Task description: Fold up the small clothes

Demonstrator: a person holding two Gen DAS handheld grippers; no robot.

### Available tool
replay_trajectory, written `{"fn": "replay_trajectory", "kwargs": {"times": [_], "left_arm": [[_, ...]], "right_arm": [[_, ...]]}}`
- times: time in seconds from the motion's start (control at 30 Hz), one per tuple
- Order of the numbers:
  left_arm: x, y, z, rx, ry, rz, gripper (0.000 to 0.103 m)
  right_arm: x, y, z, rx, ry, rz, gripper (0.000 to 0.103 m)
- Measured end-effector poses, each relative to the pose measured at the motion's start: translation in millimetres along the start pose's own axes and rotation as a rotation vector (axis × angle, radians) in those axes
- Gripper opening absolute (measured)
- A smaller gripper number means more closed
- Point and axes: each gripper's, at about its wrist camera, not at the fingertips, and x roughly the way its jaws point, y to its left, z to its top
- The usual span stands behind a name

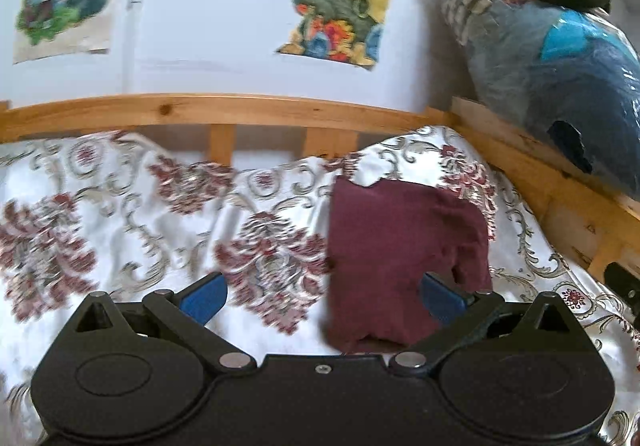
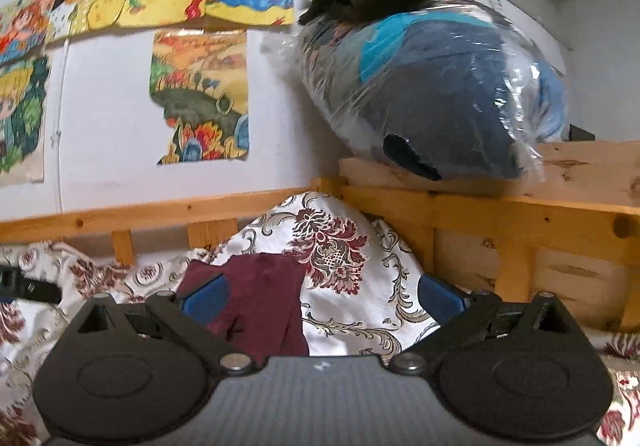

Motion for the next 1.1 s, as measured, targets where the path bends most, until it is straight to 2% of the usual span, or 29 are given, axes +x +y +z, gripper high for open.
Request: {"fn": "replay_trajectory", "kwargs": {"times": [0.27, 0.73, 0.83, 1.1], "left_arm": [[-27, 11, -29, 0.053, 0.029, 0.034, 0.102], [-39, 8, -50, 0.093, 0.027, 0.011, 0.102], [-37, 9, -57, 0.104, 0.047, 0.014, 0.102], [-31, 14, -64, 0.107, 0.073, 0.033, 0.102]], "right_arm": [[-22, 10, -19, 0.015, 0.091, -0.011, 0.103], [-59, 31, -34, -0.001, 0.12, -0.068, 0.103], [-61, 35, -37, -0.012, 0.133, -0.09, 0.103], [-53, 40, -43, -0.04, 0.171, -0.081, 0.103]]}}
